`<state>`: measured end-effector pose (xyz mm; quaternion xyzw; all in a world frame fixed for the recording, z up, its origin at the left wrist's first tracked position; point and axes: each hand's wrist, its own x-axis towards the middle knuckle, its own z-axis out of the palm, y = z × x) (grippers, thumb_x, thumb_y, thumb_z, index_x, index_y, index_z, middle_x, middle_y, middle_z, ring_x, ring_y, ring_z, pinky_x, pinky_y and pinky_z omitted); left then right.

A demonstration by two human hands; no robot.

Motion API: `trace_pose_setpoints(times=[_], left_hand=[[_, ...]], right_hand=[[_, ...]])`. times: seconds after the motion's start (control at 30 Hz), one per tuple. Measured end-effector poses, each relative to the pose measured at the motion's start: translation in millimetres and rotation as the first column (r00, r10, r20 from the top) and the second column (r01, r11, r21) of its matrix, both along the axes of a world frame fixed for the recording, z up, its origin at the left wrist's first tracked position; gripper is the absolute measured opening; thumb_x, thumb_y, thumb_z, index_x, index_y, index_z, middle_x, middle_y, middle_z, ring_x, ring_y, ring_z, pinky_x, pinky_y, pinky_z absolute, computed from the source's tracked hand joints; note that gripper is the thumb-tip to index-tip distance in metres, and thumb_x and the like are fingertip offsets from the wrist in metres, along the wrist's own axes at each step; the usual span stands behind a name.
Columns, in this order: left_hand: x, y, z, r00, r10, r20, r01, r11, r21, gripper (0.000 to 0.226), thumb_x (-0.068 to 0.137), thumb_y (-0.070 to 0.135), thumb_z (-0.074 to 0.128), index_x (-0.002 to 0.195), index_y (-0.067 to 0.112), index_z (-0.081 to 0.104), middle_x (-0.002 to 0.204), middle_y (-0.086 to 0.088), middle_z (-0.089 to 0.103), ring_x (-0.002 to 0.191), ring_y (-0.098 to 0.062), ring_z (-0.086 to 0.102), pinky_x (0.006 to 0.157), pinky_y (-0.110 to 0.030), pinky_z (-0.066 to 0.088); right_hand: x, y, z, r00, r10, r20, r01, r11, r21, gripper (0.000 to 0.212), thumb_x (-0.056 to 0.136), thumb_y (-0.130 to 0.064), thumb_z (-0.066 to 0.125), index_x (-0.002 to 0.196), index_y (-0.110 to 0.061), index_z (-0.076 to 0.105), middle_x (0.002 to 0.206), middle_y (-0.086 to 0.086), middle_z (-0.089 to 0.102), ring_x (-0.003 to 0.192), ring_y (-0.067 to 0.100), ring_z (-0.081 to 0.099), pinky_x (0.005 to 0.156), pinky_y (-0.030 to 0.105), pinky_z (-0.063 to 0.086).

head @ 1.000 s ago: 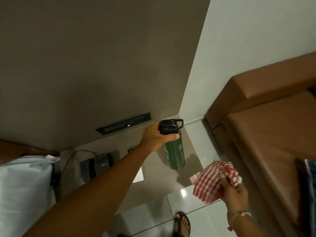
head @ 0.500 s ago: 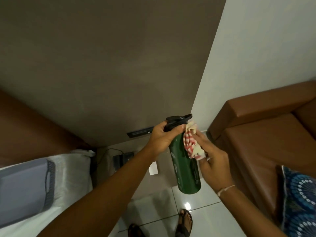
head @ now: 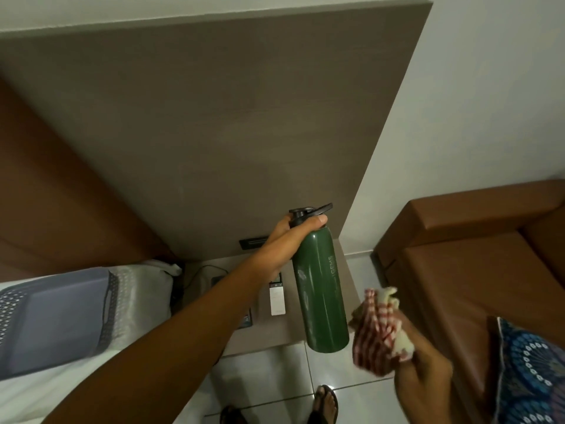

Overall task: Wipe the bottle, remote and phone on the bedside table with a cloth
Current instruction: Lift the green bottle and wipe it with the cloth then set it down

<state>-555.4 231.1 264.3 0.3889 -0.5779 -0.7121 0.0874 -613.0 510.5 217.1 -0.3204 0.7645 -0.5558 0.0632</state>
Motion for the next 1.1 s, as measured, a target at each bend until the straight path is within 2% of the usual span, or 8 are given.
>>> trace_pose_setpoints(times=[0.2, 0.33, 0.47, 0.7, 0.83, 0.9, 1.0, 1.1], left_hand=[[-2.8, 12.7, 5.2, 0.998, -0.067, -0.014, 0.068, 0.986, 0.153, 0.067, 0.074, 0.054, 0.074, 0.127, 0.018, 0.057, 0.122, -0.012, 0.070, 0.114, -0.030, 0.067, 0.103, -0.056, 0.049], [-9.0, 22.1, 12.3, 1.000, -0.030, 0.008, 0.028, 0.988, 0.151, 0.079, 0.069, 0.059, 0.078, 0.131, 0.013, 0.058, 0.121, -0.012, 0.070, 0.110, -0.029, 0.068, 0.101, -0.051, 0.052], [-13.3, 24.3, 13.7, 0.993, 0.115, -0.035, -0.102, 0.962, 0.251, 0.071, 0.071, 0.054, 0.081, 0.127, 0.016, 0.061, 0.116, -0.014, 0.073, 0.103, -0.029, 0.072, 0.088, -0.042, 0.059], [-6.5, 14.6, 13.8, 0.996, 0.089, -0.021, -0.079, 0.955, 0.286, 0.056, 0.080, 0.054, 0.071, 0.111, 0.007, 0.072, 0.095, -0.011, 0.076, 0.091, -0.027, 0.072, 0.088, -0.040, 0.057], [-6.2, 15.7, 15.2, 0.998, 0.067, -0.018, -0.059, 0.958, 0.280, 0.046, 0.085, 0.045, 0.069, 0.112, 0.008, 0.072, 0.102, -0.011, 0.075, 0.098, -0.027, 0.071, 0.096, -0.042, 0.054], [-8.1, 19.7, 17.1, 0.998, 0.061, 0.018, -0.064, 0.967, 0.248, 0.052, 0.080, 0.044, 0.074, 0.118, 0.009, 0.068, 0.110, -0.013, 0.075, 0.102, -0.028, 0.071, 0.094, -0.044, 0.055], [-14.7, 29.0, 17.5, 0.996, 0.067, 0.058, -0.077, 0.979, 0.187, 0.056, 0.072, 0.043, 0.082, 0.117, 0.013, 0.066, 0.108, -0.010, 0.076, 0.099, -0.026, 0.072, 0.082, -0.038, 0.058], [-19.9, 27.0, 21.7, 0.992, 0.106, 0.066, -0.119, 0.959, 0.257, 0.054, 0.068, 0.040, 0.084, 0.109, 0.008, 0.073, 0.100, -0.012, 0.079, 0.096, -0.031, 0.074, 0.080, -0.037, 0.059]], right_hand=[[-38.5, -39.9, 32.0, 0.969, 0.165, -0.185, -0.163, 0.986, 0.025, 0.045, 0.091, -0.011, 0.059, 0.133, -0.028, 0.057, 0.136, -0.013, 0.056, 0.124, 0.010, 0.054, 0.101, 0.027, 0.046], [-32.6, -66.3, 38.6, 0.937, 0.239, -0.255, -0.218, 0.970, 0.108, 0.051, 0.088, -0.002, 0.062, 0.134, -0.024, 0.054, 0.141, 0.000, 0.052, 0.126, 0.007, 0.052, 0.102, 0.027, 0.044], [1.3, -48.9, 31.2, 0.964, 0.214, -0.160, -0.215, 0.977, 0.011, 0.048, 0.089, -0.019, 0.050, 0.133, -0.039, 0.053, 0.139, -0.001, 0.053, 0.124, -0.003, 0.051, 0.099, 0.013, 0.041], [30.8, 14.3, 3.2, 0.930, 0.338, -0.143, -0.309, 0.932, 0.190, 0.042, 0.088, -0.017, 0.053, 0.125, -0.033, 0.063, 0.140, -0.012, 0.053, 0.126, 0.009, 0.053, 0.102, 0.023, 0.042], [0.8, -2.2, 19.7, 0.994, 0.100, -0.047, -0.099, 0.994, 0.035, 0.050, 0.085, -0.015, 0.057, 0.125, -0.046, 0.058, 0.127, -0.007, 0.064, 0.117, 0.008, 0.060, 0.097, 0.024, 0.046], [-19.4, -23.6, 35.2, 0.987, 0.079, -0.139, -0.075, 0.997, 0.034, 0.059, 0.084, -0.010, 0.055, 0.129, -0.047, 0.053, 0.132, -0.007, 0.059, 0.122, 0.007, 0.056, 0.100, 0.022, 0.044], [-35.3, -61.8, 55.6, 0.879, 0.328, -0.346, -0.246, 0.934, 0.260, 0.051, 0.088, -0.012, 0.053, 0.135, -0.031, 0.052, 0.146, 0.000, 0.045, 0.139, 0.017, 0.036, 0.107, 0.036, 0.039], [-28.6, -84.7, 64.7, 0.777, 0.511, -0.367, -0.336, 0.830, 0.445, 0.056, 0.084, -0.006, 0.057, 0.138, -0.024, 0.051, 0.152, 0.005, 0.036, 0.144, 0.028, 0.022, 0.111, 0.050, 0.029]])
